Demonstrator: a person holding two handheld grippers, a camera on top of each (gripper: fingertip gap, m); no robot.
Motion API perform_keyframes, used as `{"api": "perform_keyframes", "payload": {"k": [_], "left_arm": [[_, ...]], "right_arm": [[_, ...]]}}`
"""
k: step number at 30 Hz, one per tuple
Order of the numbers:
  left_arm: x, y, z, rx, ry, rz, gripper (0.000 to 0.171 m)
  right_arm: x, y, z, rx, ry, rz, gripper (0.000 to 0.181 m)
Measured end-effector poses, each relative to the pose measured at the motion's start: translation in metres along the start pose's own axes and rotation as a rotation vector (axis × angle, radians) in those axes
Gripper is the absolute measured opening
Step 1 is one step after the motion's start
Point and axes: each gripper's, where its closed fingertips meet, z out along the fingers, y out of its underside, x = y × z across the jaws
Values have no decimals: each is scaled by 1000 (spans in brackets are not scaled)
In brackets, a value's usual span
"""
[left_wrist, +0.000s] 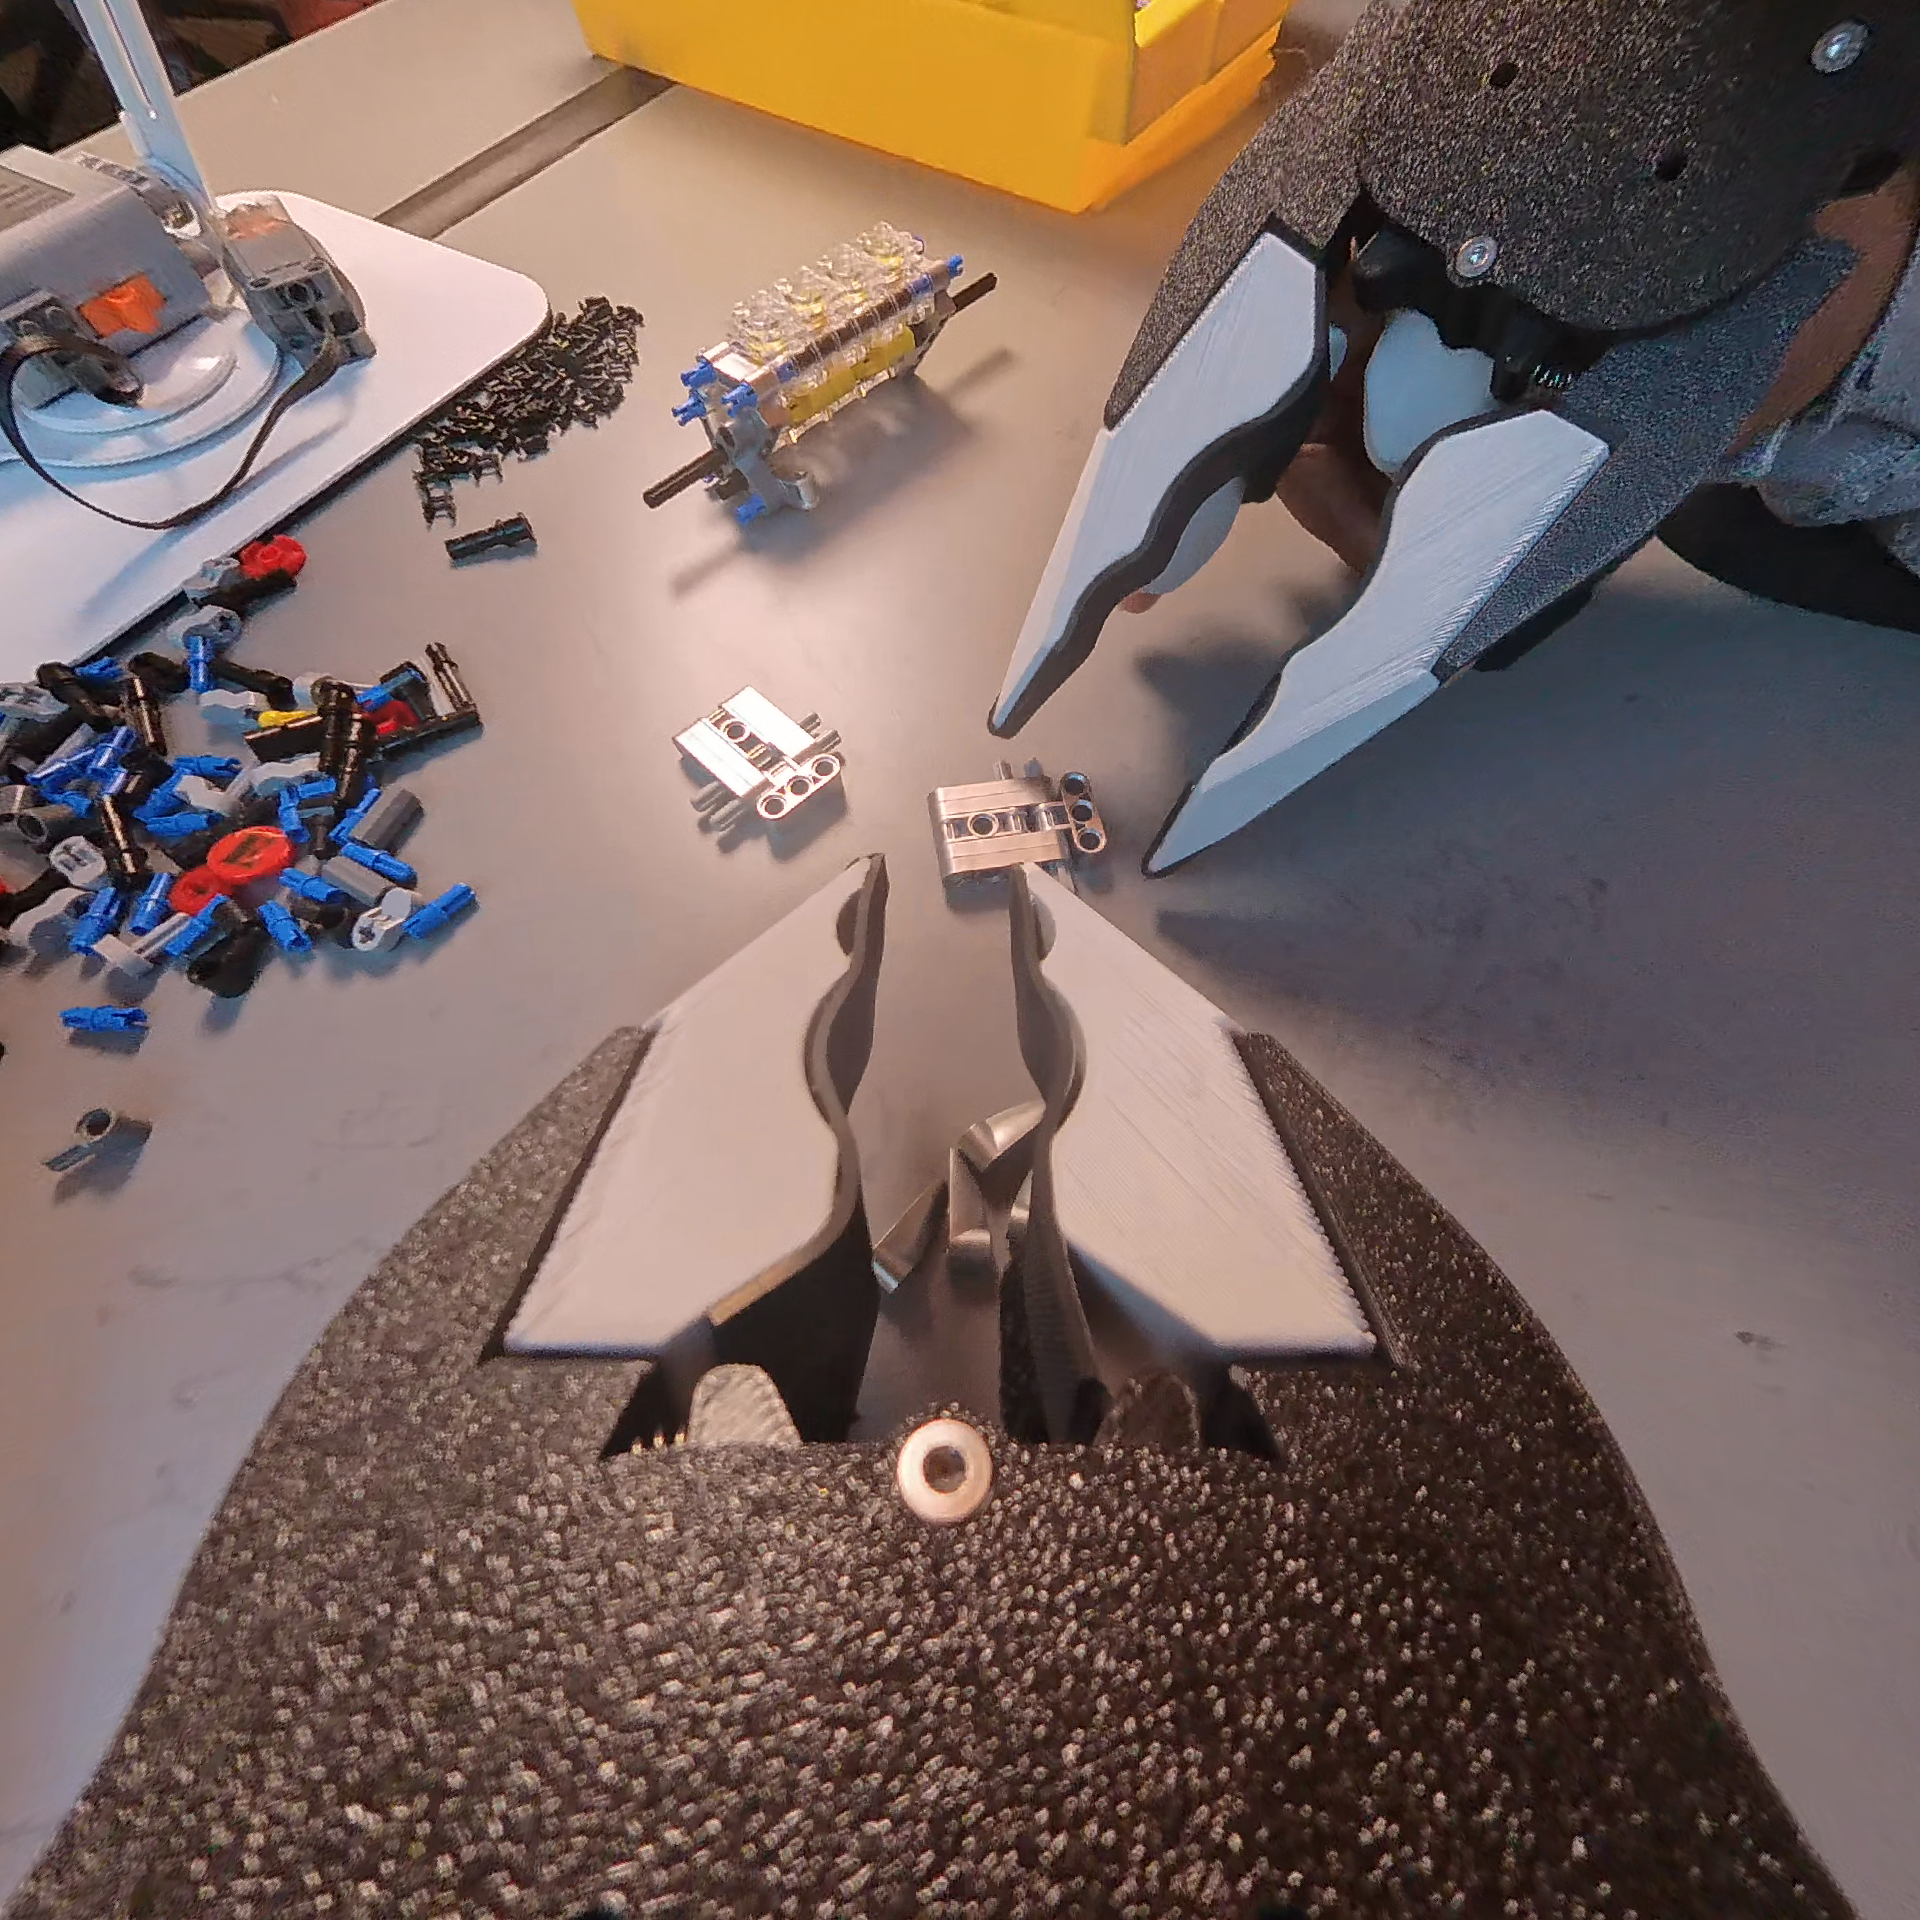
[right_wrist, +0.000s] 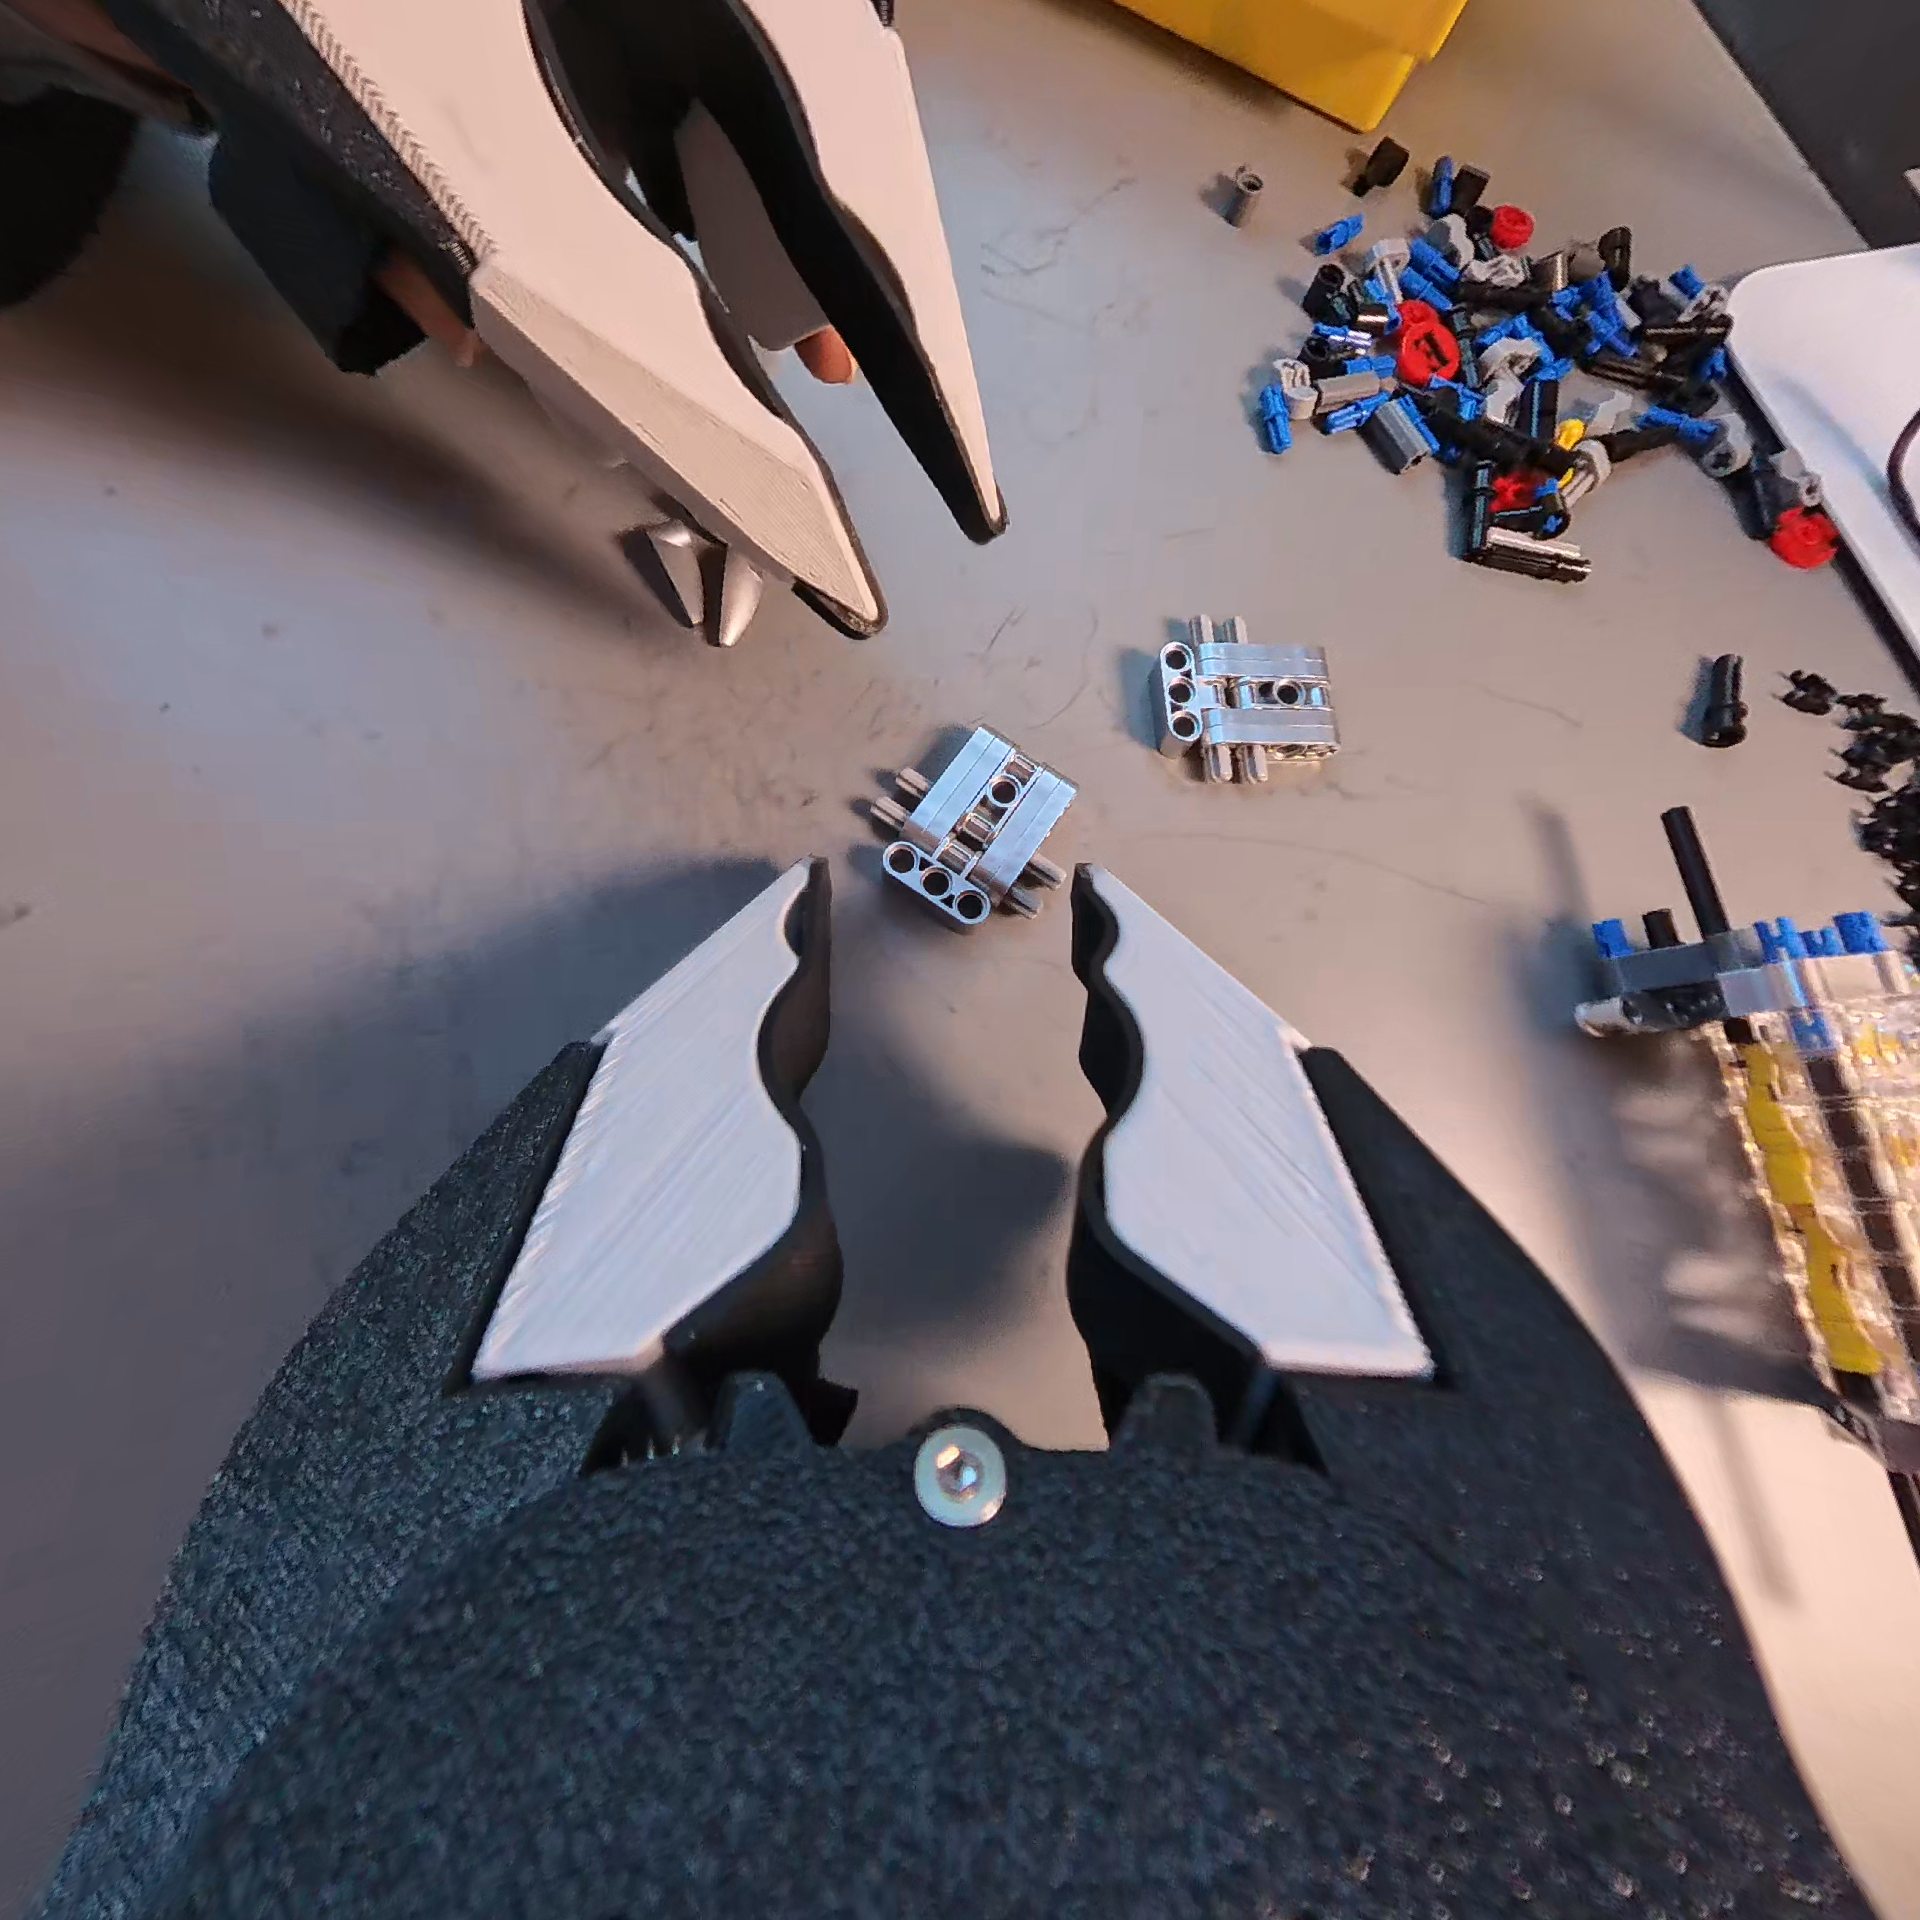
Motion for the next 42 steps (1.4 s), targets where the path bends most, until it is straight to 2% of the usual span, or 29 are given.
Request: {"api": "perform_keyframes", "payload": {"k": [14,22,29,32,35,42], "left_arm": [[-1,0,-1,-2,-9,10,22],[3,4,1,-22,14,19,23],[32,20,7,-125,132,98,43],[42,31,10,-187,157,169,46],[46,32,10,-187,166,203,42],[46,33,7,-187,175,224,37]], "right_arm": [[-1,4,8,-52,36,102,32],[-4,6,4,-75,20,90,32],[-16,11,-2,-155,11,111,32],[-27,12,-5,-172,-44,82,32],[-44,11,-8,-160,-152,67,32],[-52,10,-10,-128,-230,15,30]]}}
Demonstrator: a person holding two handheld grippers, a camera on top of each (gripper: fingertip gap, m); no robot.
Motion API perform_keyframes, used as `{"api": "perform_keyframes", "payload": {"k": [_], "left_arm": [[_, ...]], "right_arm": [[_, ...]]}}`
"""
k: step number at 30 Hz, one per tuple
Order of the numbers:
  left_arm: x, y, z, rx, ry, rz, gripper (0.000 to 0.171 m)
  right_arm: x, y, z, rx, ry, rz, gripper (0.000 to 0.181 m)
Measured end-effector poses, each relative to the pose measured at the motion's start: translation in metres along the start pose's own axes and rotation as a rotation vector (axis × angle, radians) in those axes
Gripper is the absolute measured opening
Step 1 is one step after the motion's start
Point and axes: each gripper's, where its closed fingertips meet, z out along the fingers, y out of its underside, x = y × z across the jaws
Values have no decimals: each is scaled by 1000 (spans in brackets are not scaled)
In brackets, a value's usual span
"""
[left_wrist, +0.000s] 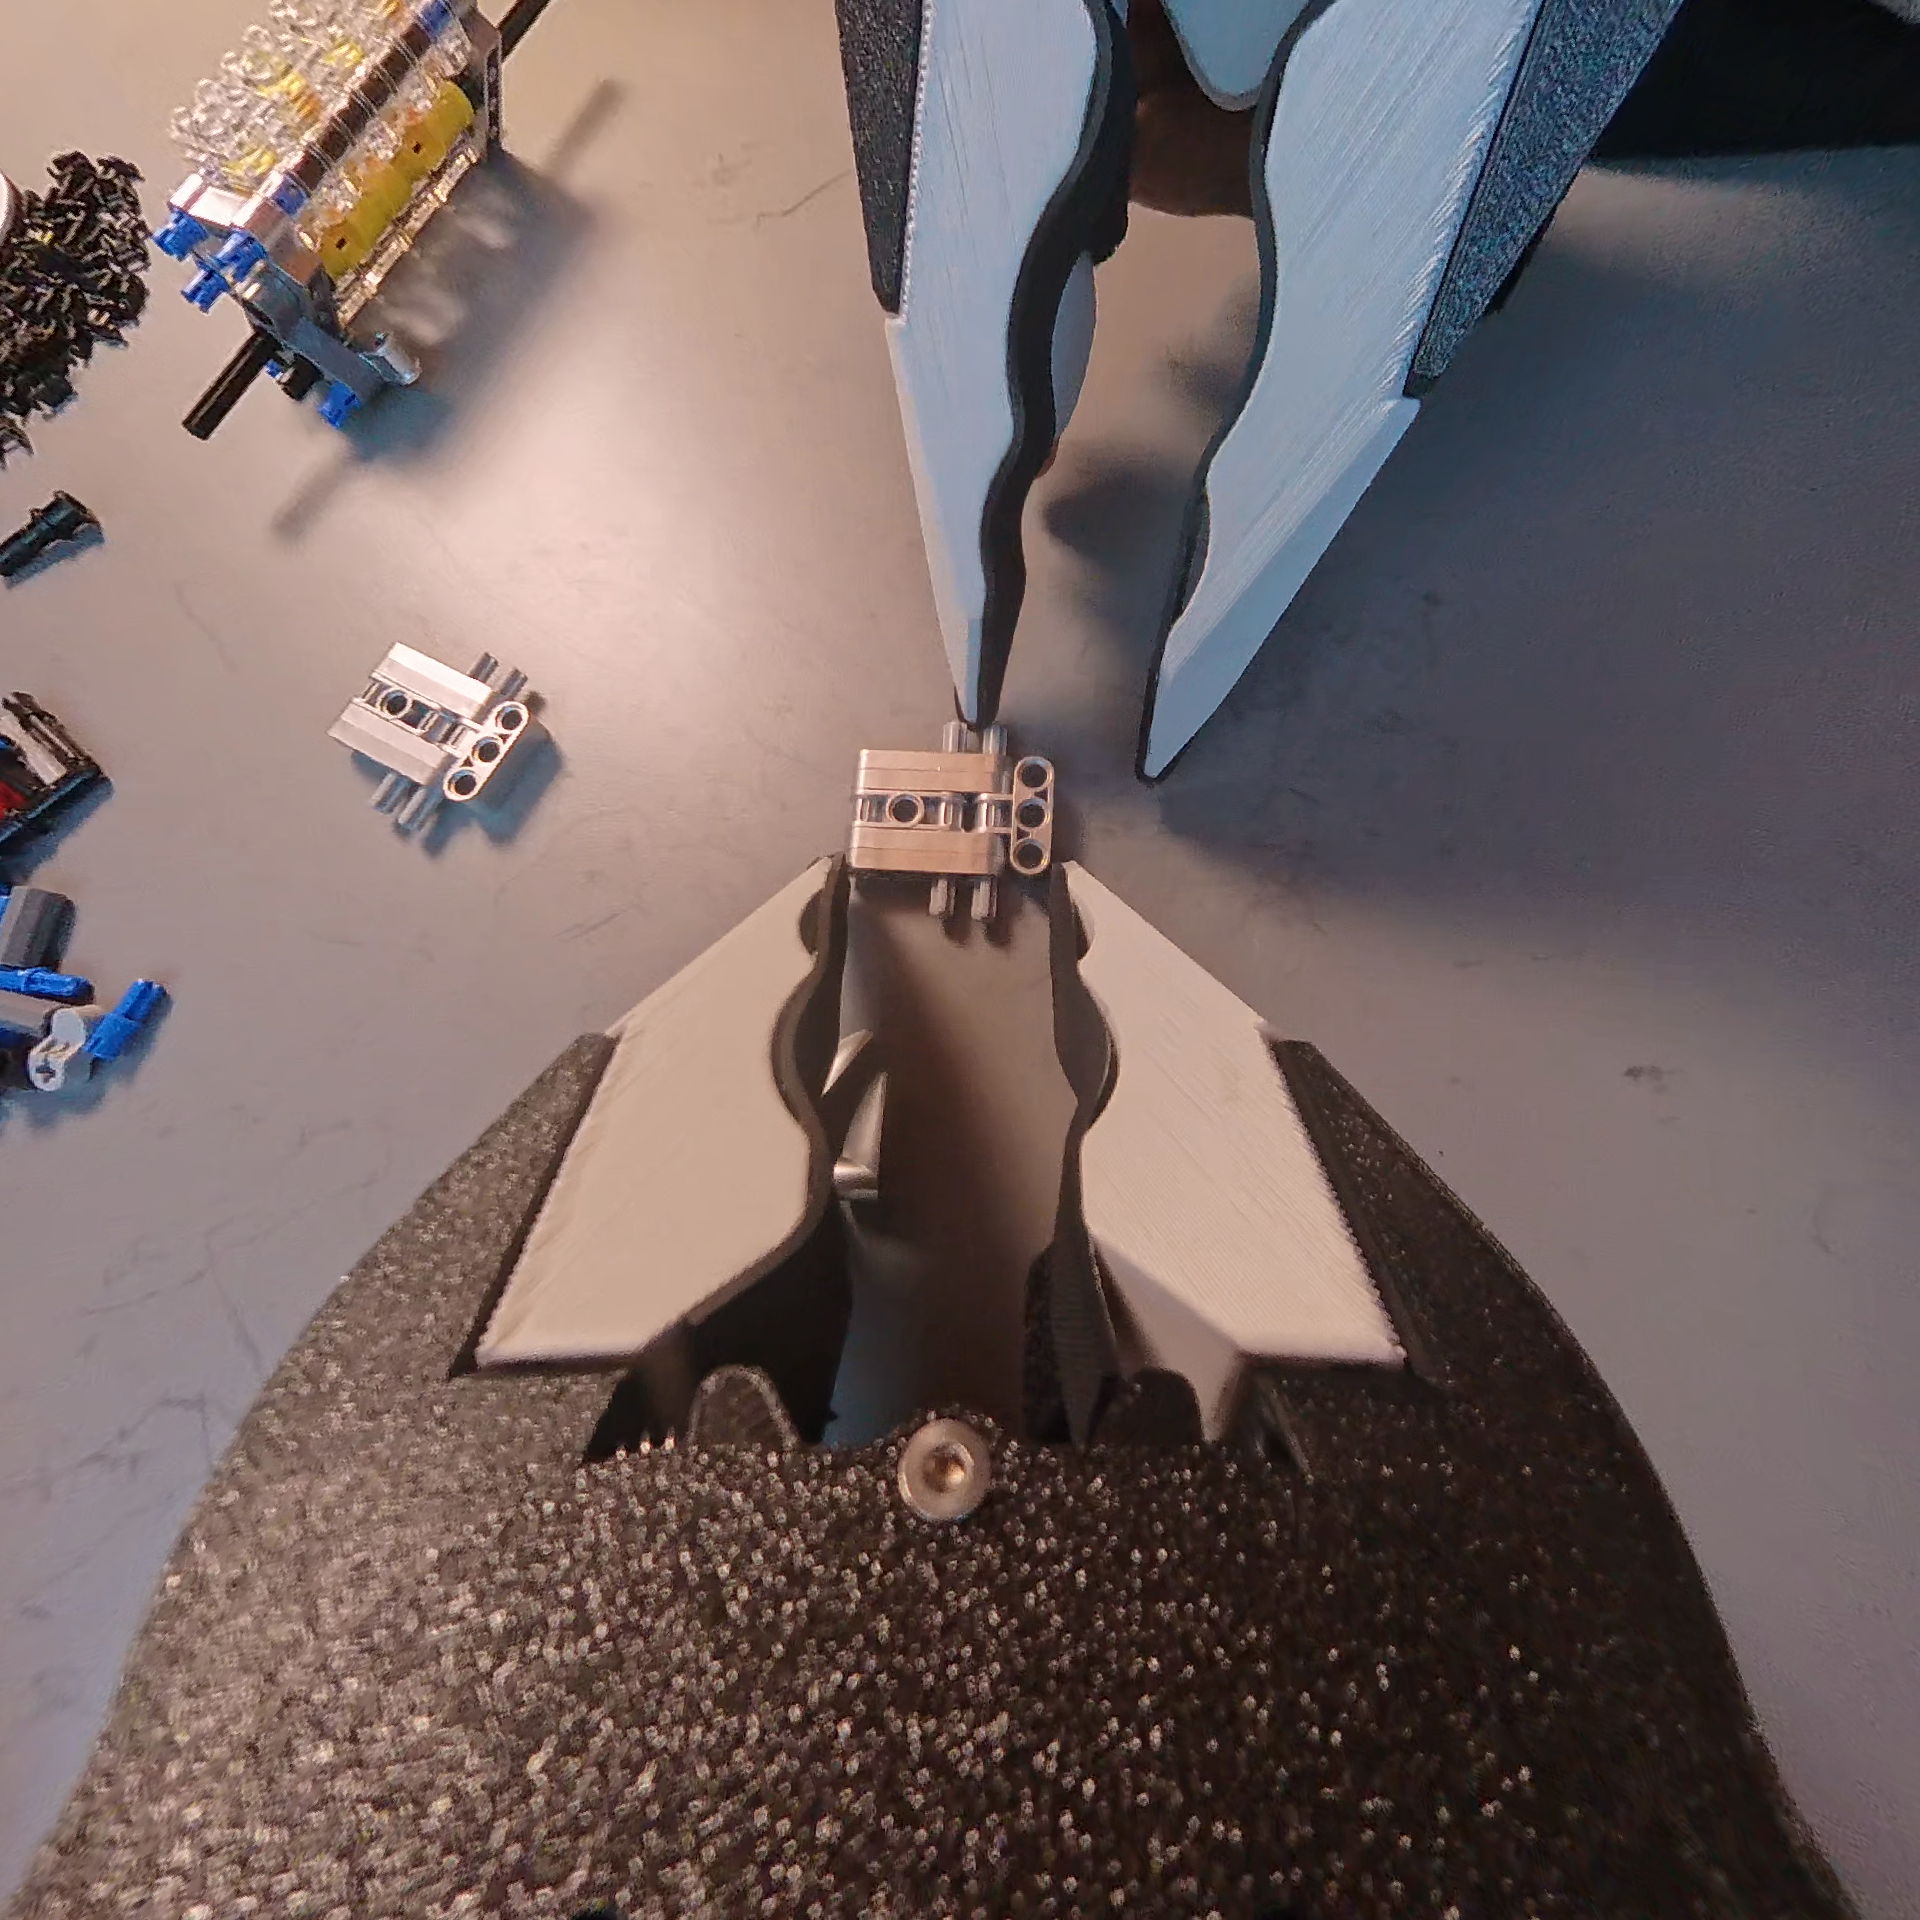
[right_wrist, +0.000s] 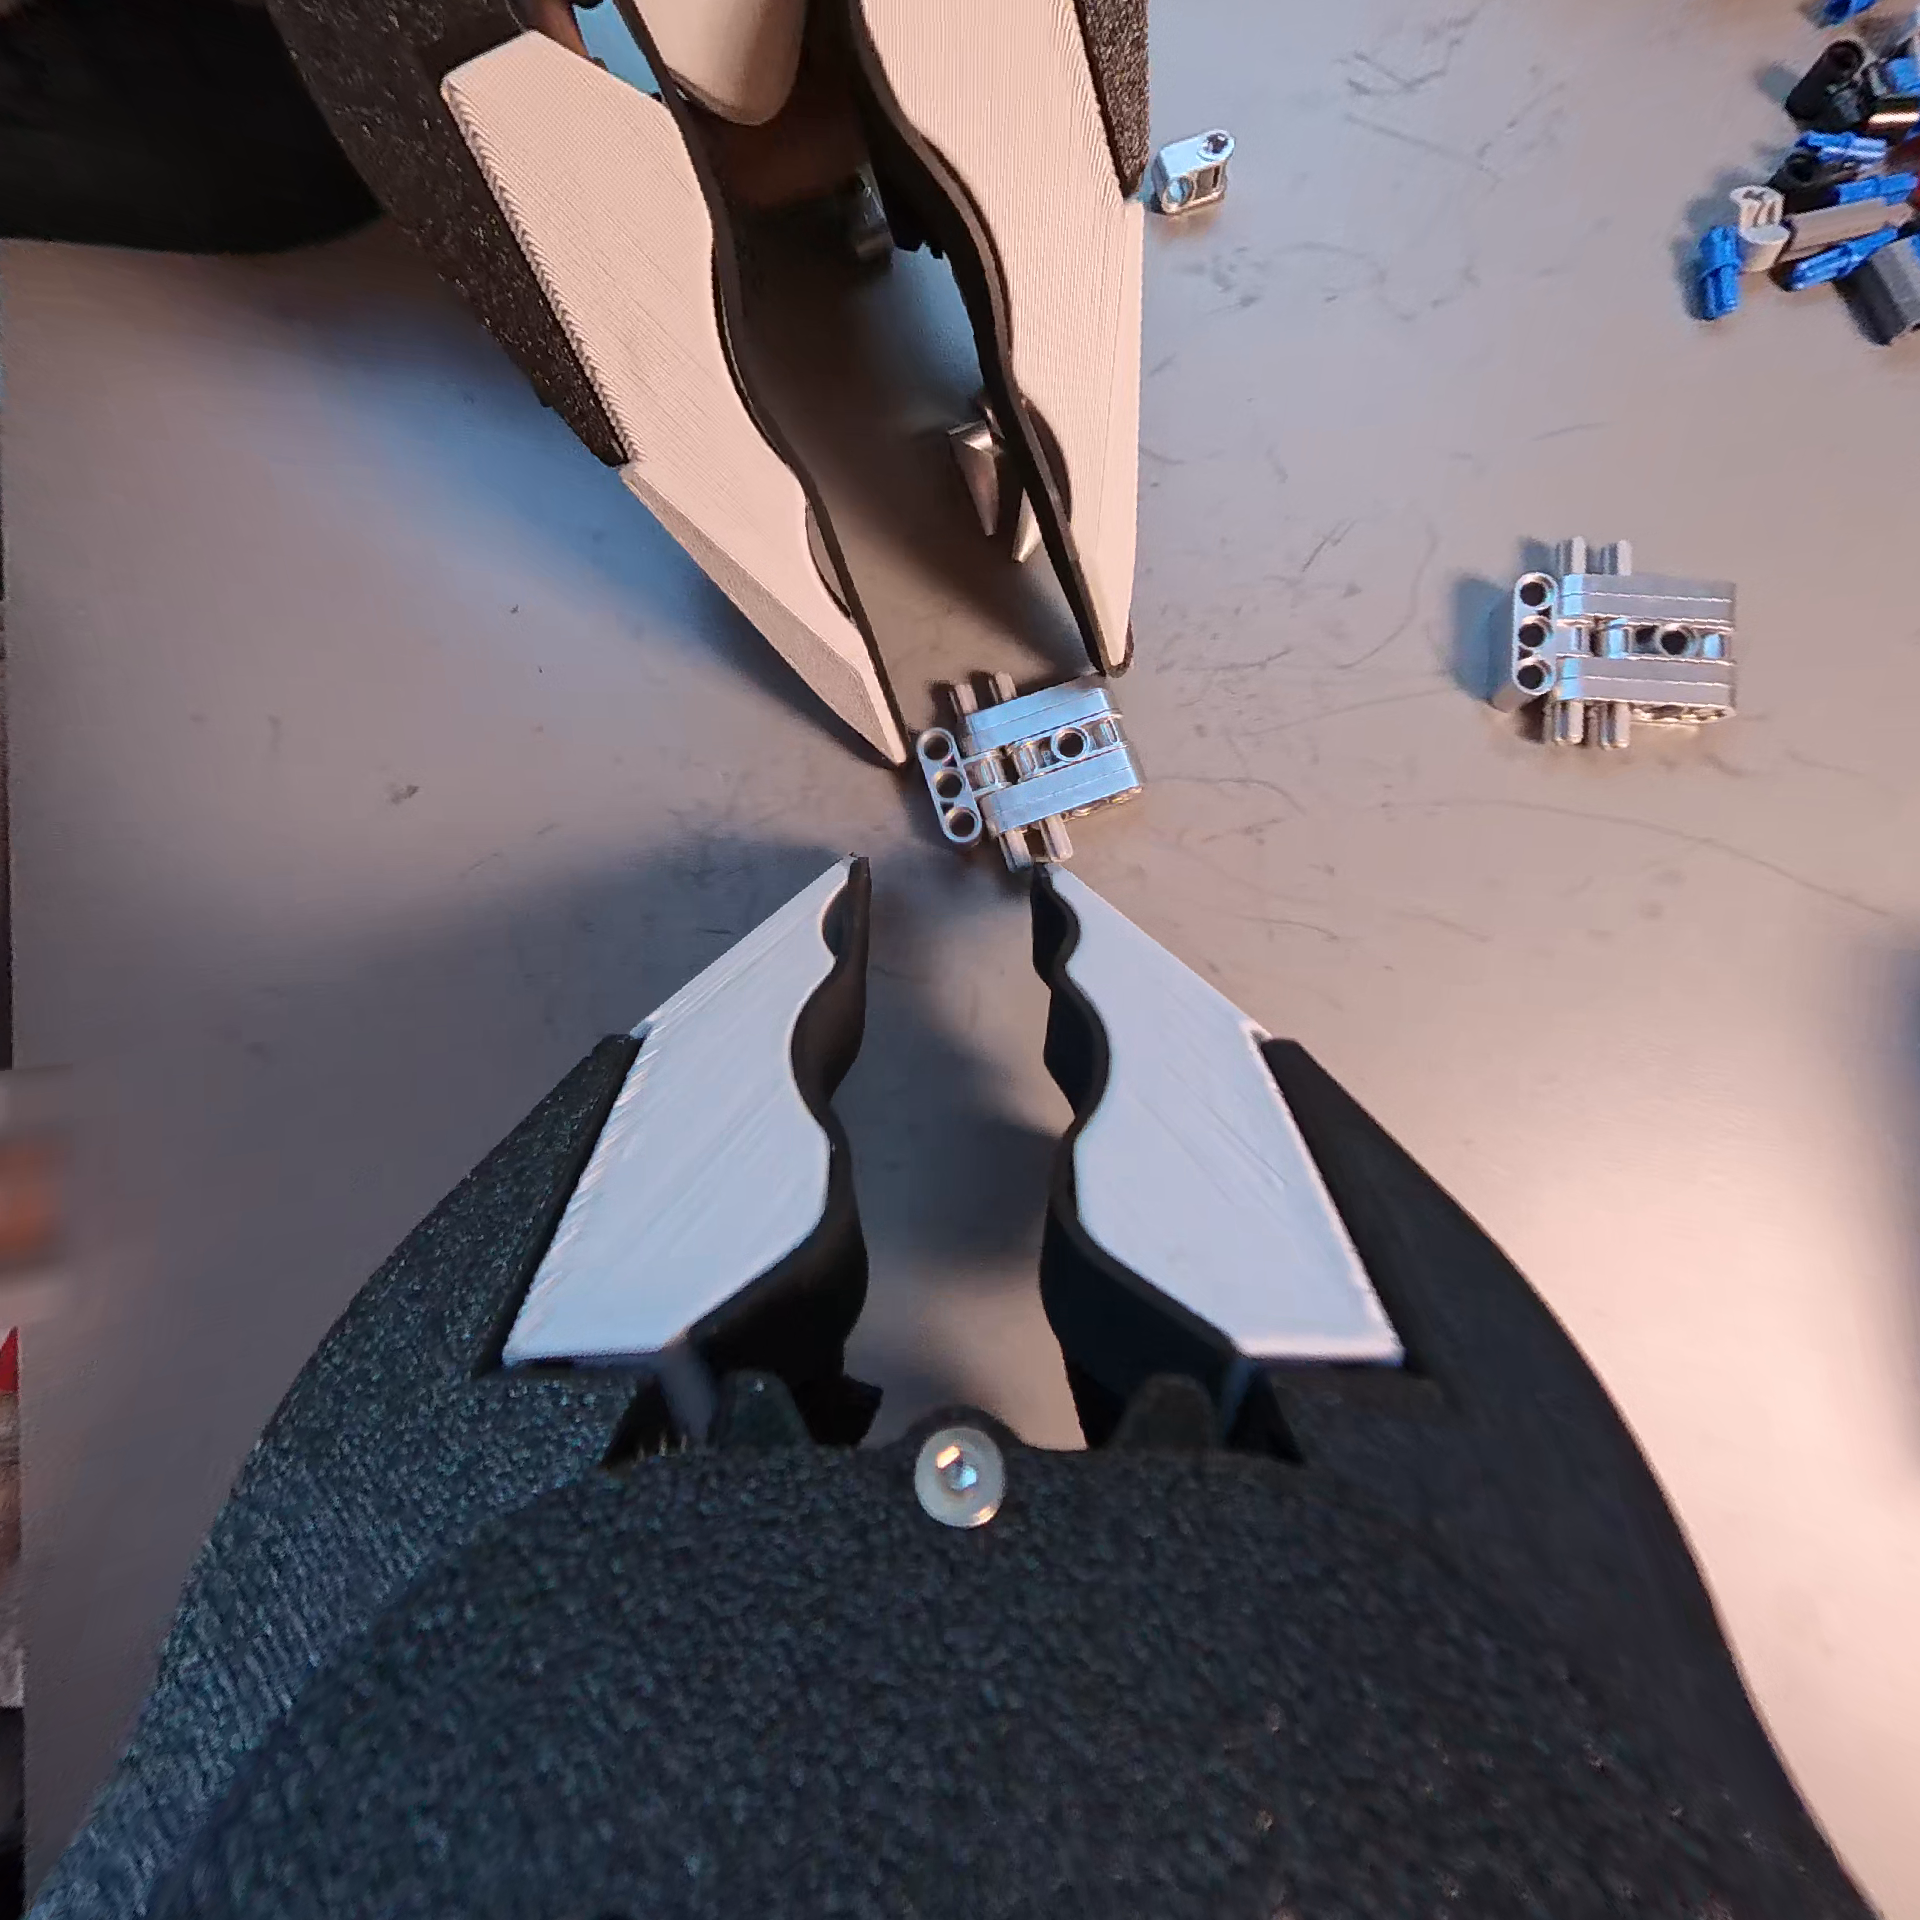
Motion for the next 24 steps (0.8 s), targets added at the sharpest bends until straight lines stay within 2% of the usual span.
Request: {"api": "perform_keyframes", "payload": {"k": [6,10,14,20,24], "left_arm": [[0,2,-3,-2,2,21,27],[-5,1,-5,10,-20,29,26],[-18,-4,-19,52,-65,8,27],[-57,6,-55,68,-193,-51,26],[-62,15,-67,67,-170,-85,26]], "right_arm": [[8,-9,-9,87,2,-5,30],[17,-14,-16,142,24,-1,31],[23,-11,-18,144,37,12,34],[21,-1,-12,88,14,14,35],[13,0,-6,69,-8,-7,34]]}}
